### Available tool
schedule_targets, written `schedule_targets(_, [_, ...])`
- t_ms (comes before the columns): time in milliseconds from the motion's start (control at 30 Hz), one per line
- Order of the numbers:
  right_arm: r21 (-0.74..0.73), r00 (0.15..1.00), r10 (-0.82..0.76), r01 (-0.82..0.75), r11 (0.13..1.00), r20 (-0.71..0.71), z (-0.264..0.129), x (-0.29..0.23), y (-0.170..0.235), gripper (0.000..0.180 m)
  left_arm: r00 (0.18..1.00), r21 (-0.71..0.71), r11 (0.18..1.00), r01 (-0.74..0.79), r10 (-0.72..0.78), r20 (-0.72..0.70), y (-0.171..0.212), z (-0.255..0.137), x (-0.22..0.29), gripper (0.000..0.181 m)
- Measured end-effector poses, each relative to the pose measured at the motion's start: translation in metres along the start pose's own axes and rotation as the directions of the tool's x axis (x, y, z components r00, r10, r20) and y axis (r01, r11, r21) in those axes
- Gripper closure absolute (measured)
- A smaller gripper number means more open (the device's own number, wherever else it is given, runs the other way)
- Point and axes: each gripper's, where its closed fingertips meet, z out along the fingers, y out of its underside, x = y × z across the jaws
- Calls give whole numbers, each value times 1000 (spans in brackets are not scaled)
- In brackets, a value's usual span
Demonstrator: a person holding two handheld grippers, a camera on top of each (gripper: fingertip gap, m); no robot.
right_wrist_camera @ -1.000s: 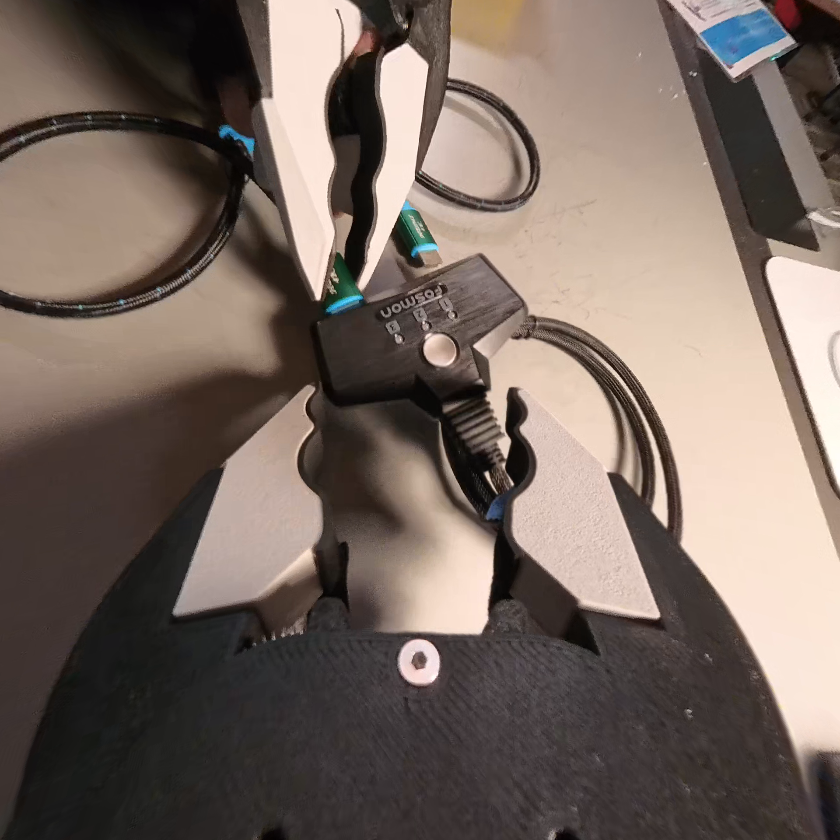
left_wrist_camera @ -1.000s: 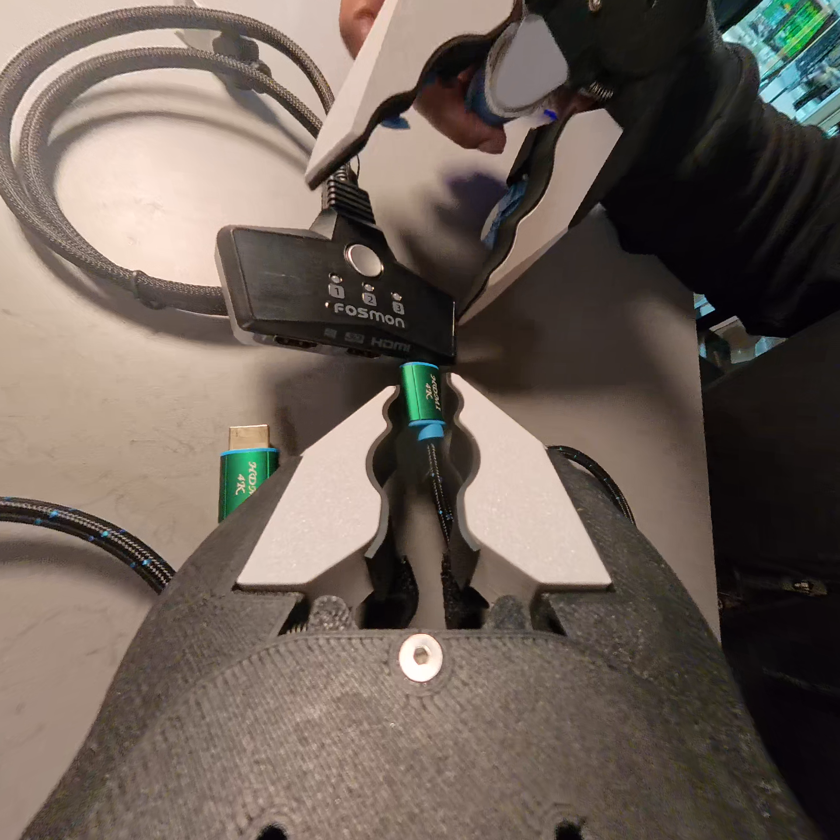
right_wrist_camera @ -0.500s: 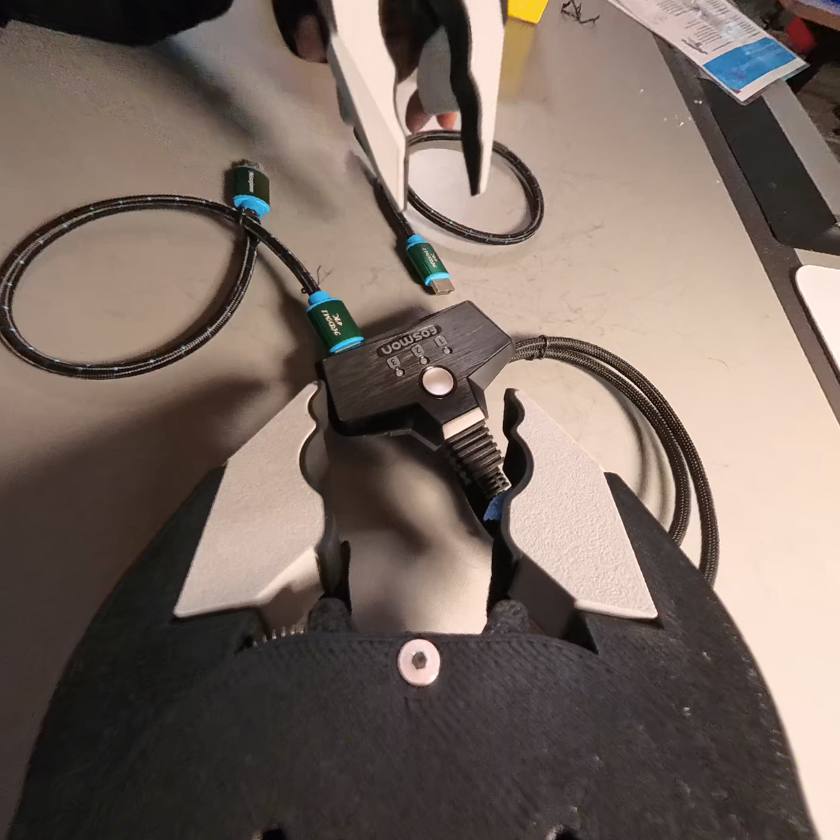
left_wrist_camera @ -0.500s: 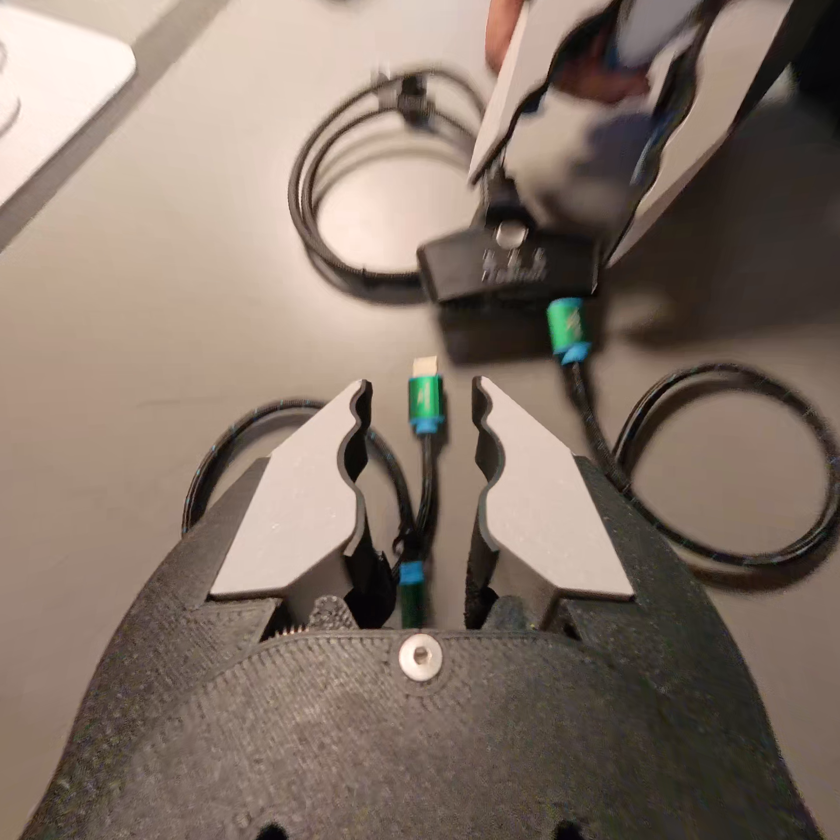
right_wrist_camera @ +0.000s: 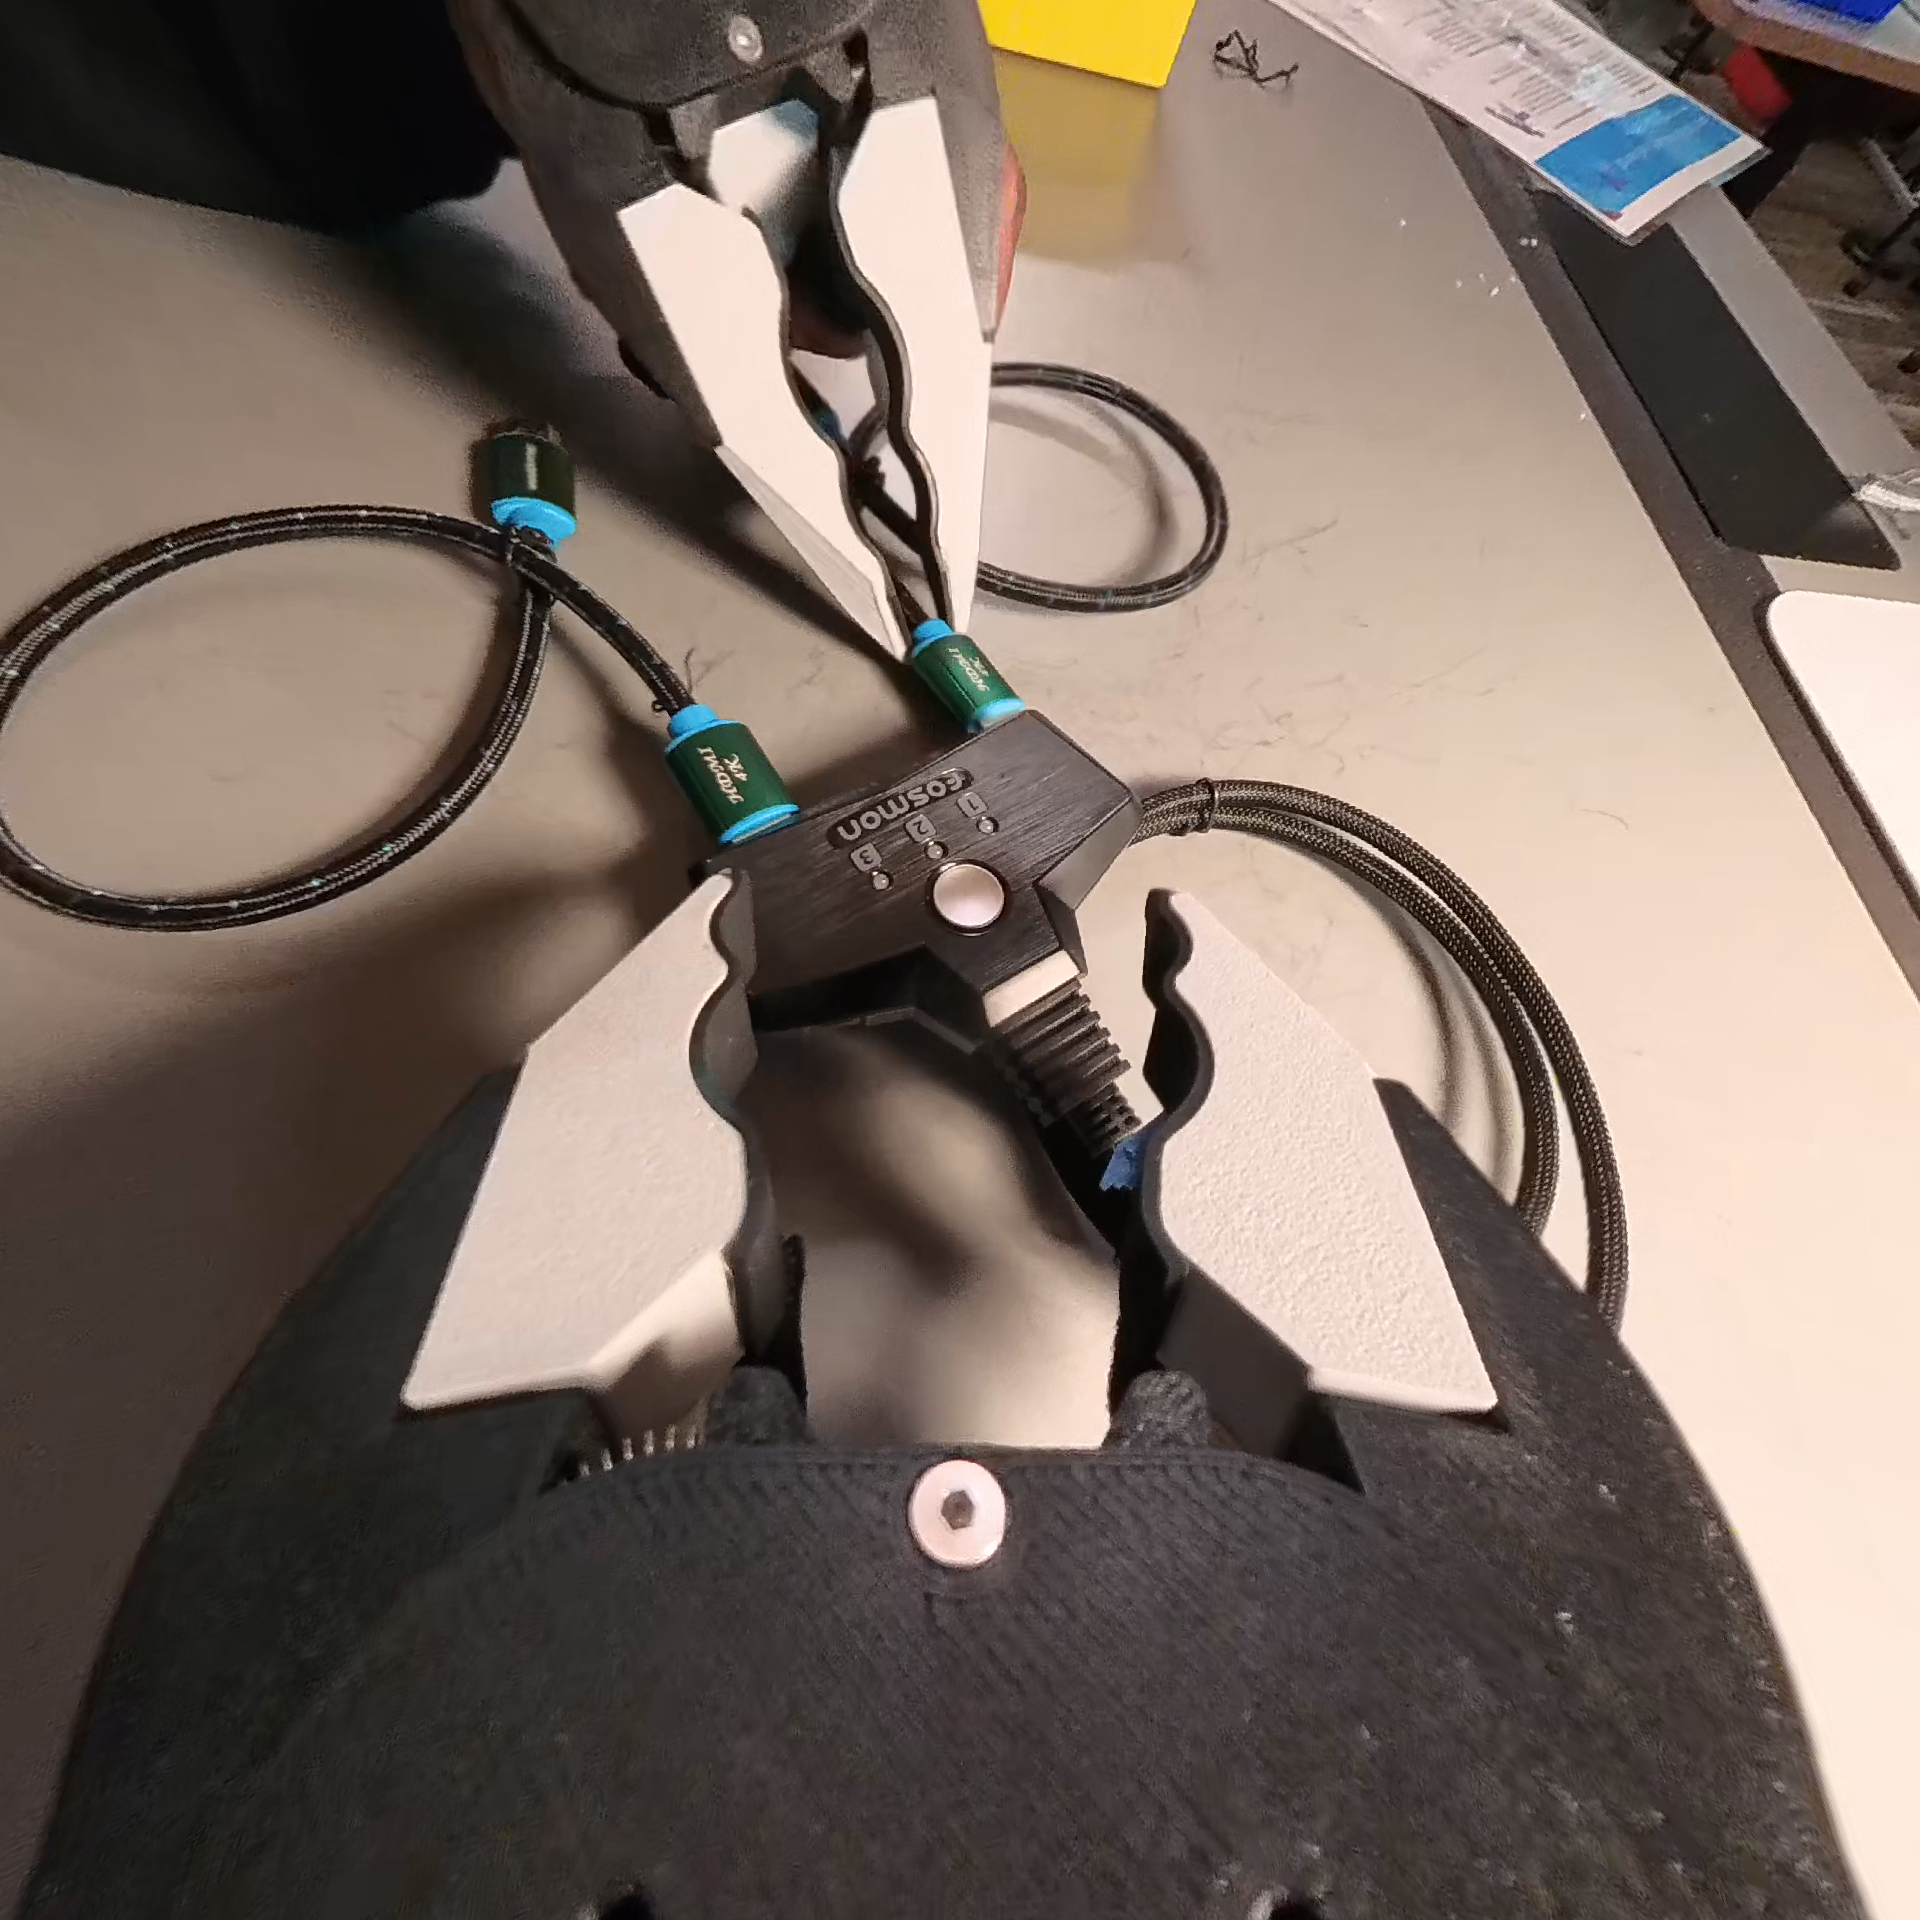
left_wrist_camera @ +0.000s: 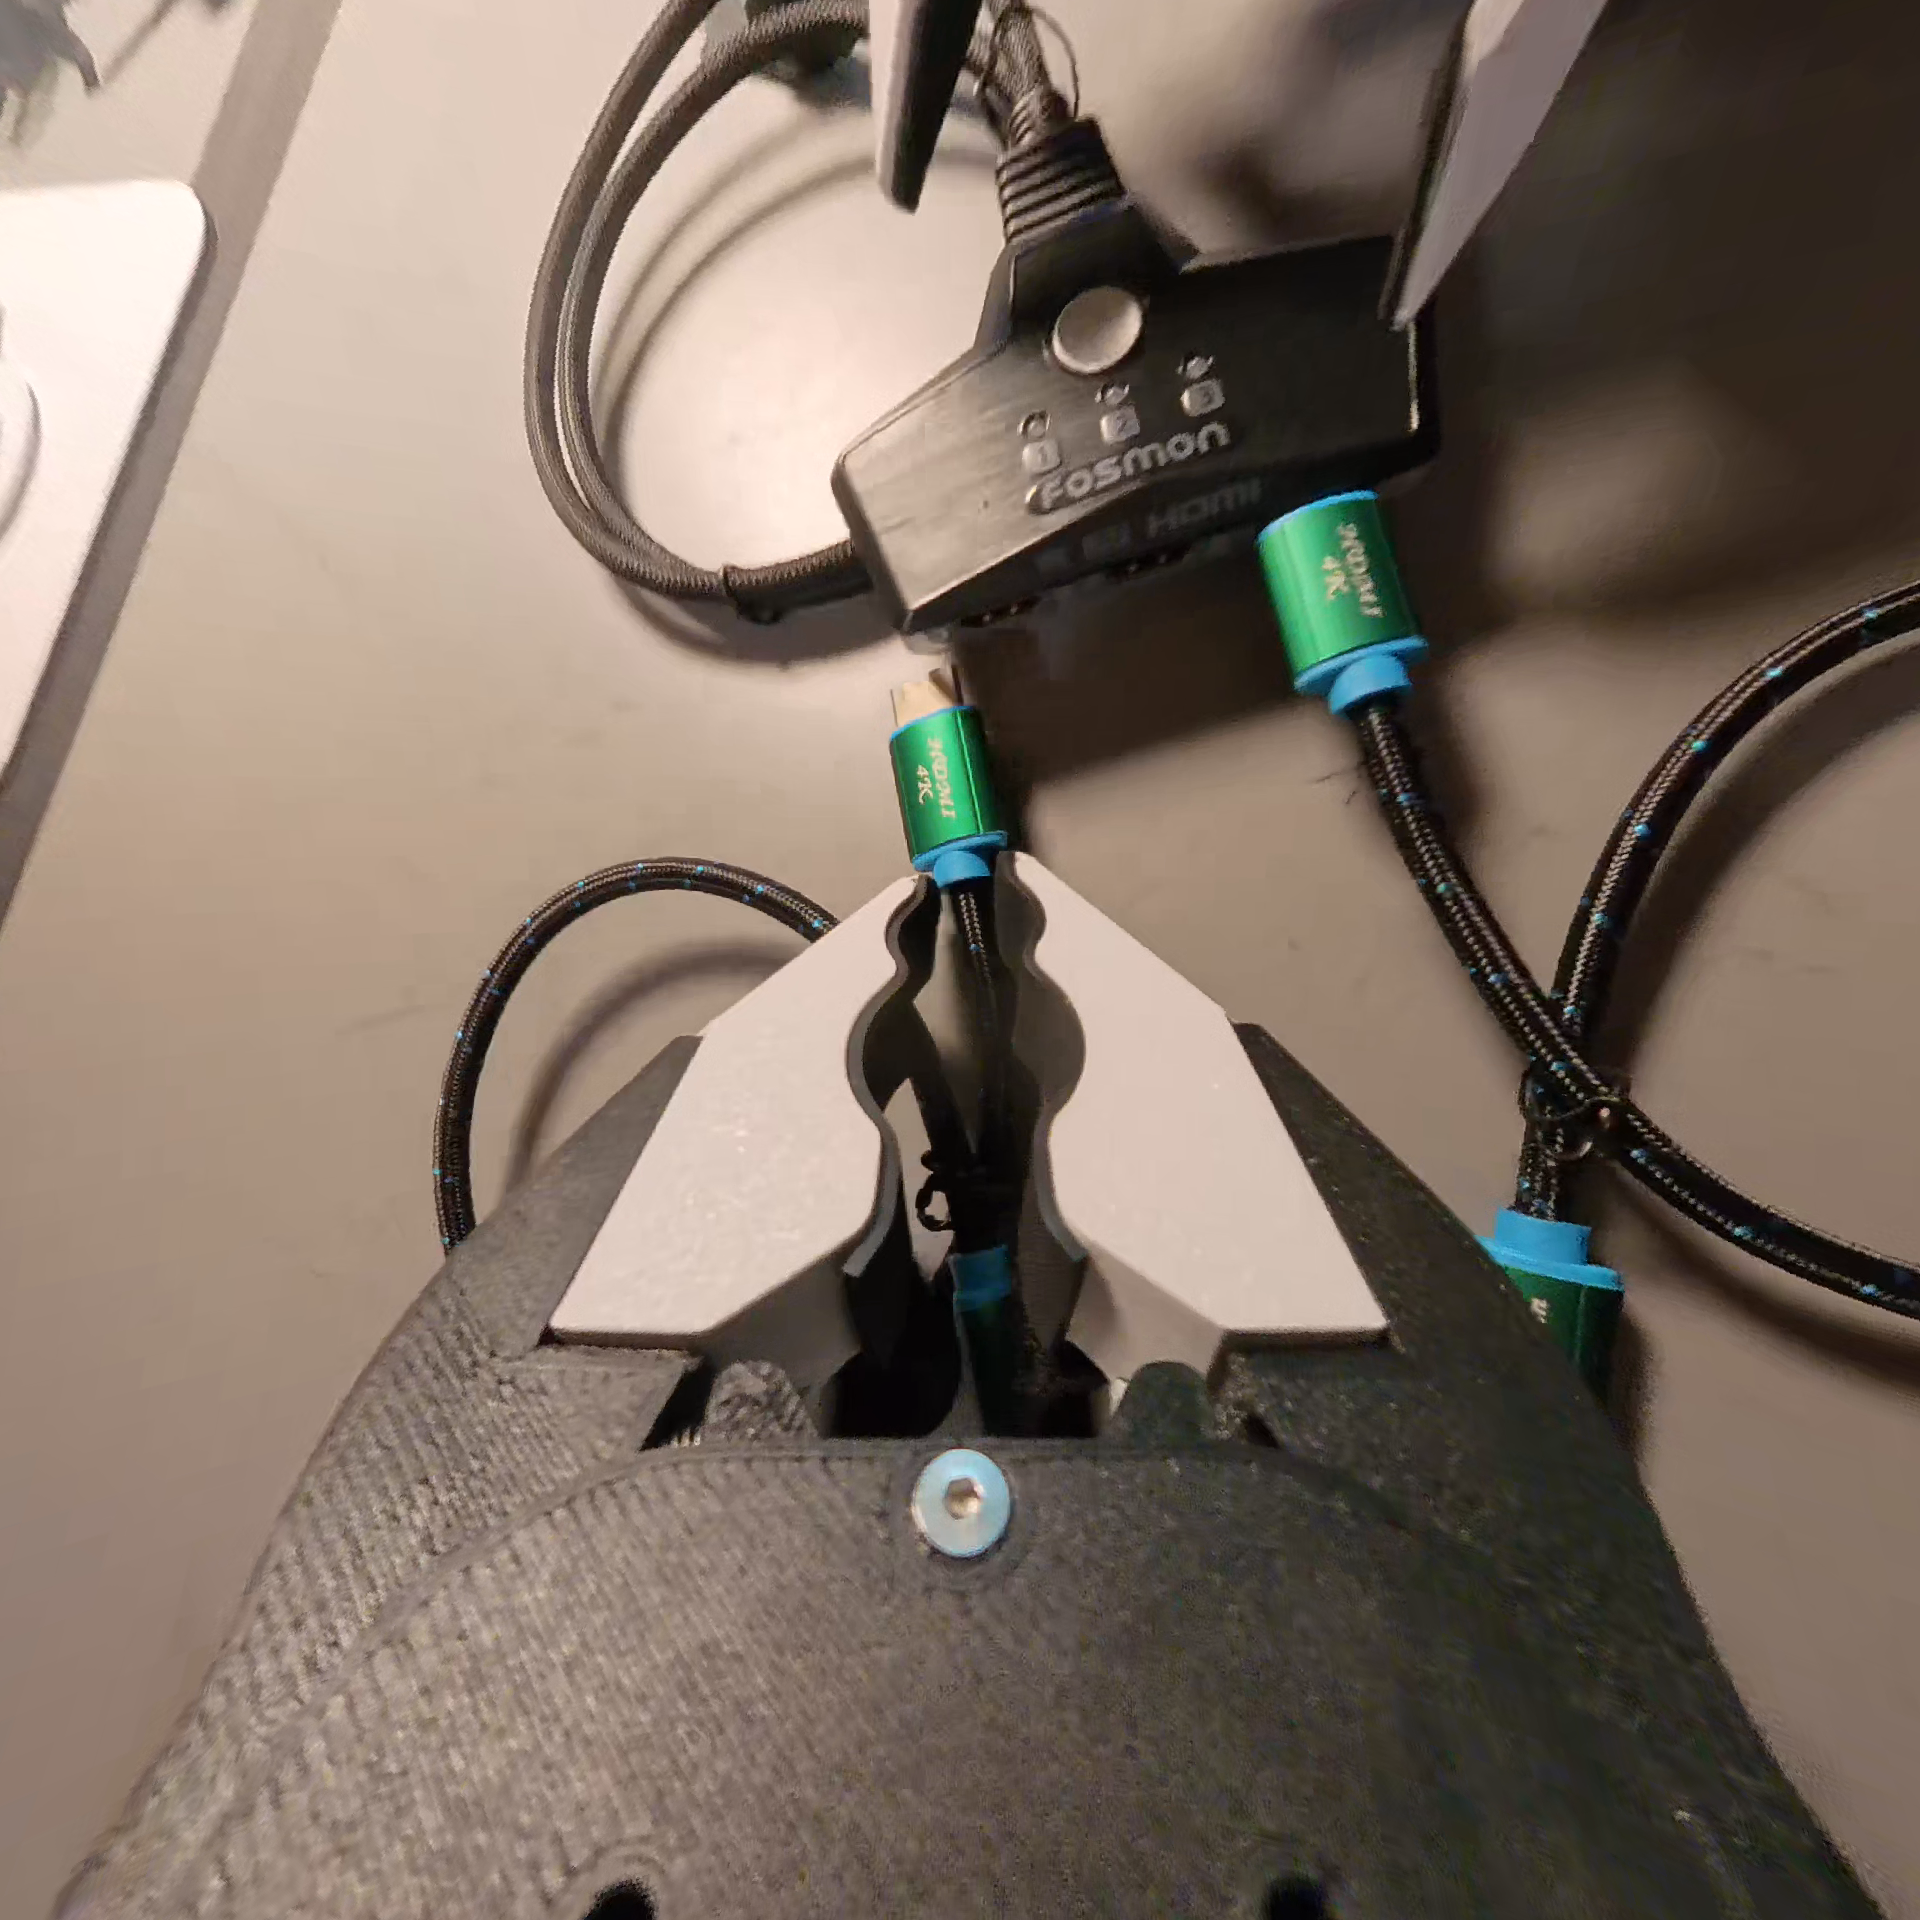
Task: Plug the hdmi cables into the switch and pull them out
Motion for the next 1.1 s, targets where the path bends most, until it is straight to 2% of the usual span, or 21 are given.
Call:
schedule_targets(33, [0, 1000, 8, -8, 1000, 3, 0, 0, 0, 102, 1000, 10, 1000, -13, 13, 8, -2, 0, 0, 169])
schedule_targets(100, [-9, 1000, 14, -14, 1000, 17, -1, -1, 3, 101, 999, 24, 999, -46, 45, 12, -5, -2, 2, 169])
schedule_targets(233, [-64, 999, 17, -14, 998, 39, -1, -5, 12, 82, 992, 43, 991, -123, 122, 25, -6, -3, 3, 169])
schedule_targets(533, [-171, 1000, -26, 26, 985, -1, 13, -2, 32, 75, 961, 37, 963, -268, 265, 78, -11, -4, 8, 169])
schedule_targets(667, [-175, 998, -62, 61, 983, -2, 17, -7, 27, 92, 940, 30, 945, -326, 321, 114, -15, -5, 9, 170])
schedule_targets(833, [-189, 998, -60, 57, 980, -8, 18, -7, 25, 94, 926, -29, 934, -355, 356, 129, -11, -2, 11, 170])
schedule_targets(1100, [-191, 998, -61, 62, 980, 12, 17, -12, 24, 95, 934, -28, 943, -332, 333, 132, -11, -3, 8, 170])
